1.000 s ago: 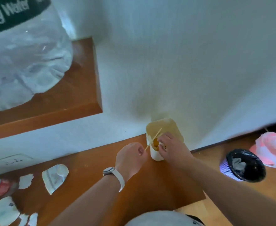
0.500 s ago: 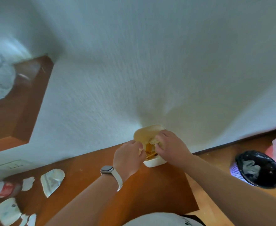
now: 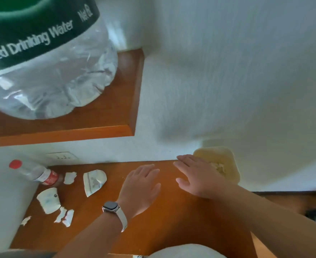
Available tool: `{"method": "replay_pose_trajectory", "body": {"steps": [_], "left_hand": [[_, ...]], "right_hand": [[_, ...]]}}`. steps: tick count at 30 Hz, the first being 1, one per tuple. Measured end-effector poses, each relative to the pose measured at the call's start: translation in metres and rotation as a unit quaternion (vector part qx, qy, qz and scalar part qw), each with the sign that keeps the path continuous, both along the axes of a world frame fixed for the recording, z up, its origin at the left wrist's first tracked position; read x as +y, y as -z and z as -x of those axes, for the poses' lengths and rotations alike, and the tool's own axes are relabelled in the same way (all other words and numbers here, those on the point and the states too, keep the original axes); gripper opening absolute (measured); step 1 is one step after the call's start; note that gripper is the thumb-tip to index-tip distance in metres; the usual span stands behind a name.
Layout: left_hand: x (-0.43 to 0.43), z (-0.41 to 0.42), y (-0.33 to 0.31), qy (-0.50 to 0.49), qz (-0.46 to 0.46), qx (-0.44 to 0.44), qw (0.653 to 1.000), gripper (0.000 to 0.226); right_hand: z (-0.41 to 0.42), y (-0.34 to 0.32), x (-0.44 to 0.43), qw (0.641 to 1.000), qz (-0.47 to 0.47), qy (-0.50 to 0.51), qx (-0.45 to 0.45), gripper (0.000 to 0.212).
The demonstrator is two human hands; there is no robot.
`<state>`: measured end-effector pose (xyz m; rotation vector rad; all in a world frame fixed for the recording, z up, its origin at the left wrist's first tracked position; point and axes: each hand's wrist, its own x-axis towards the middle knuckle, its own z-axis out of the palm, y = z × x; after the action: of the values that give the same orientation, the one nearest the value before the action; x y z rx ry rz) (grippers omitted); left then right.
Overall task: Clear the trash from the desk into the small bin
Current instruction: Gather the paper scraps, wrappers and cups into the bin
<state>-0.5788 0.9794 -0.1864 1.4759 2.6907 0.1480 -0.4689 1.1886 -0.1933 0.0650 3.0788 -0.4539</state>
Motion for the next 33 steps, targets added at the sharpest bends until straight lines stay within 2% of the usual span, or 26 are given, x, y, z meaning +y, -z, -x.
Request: {"method": "replay_pose_trajectory", "body": {"steps": [5, 13, 21, 27, 33], "left_hand": [[-0.072, 0.032, 0.016, -0.051, 0.010, 0.014, 0.999, 0.047], [-0.200, 0.081, 0.051, -0.161, 0.012, -0.025, 0.987, 0.047], [-0.310, 0.123, 0.100, -0.246, 0.080, -0.080, 0.963, 0.051], [-0.346, 0.134, 0.129, -0.215, 0.080, -0.101, 0.968, 0.046], [-0.351, 0.145, 0.140, -0.141, 0.062, -0.079, 0.985, 0.033]], "right_hand": [[0.037, 0.003, -0.054, 0.997, -0.023, -0.056, -0.041, 0.057], [0.113, 0.020, -0.158, 0.988, -0.059, -0.103, -0.094, 0.061], [0.187, 0.046, -0.251, 0.984, -0.097, -0.121, -0.084, 0.057], [0.231, 0.071, -0.278, 0.982, -0.119, -0.105, -0.102, 0.060], [0.269, 0.087, -0.282, 0.973, -0.134, -0.081, -0.168, 0.072]]}}
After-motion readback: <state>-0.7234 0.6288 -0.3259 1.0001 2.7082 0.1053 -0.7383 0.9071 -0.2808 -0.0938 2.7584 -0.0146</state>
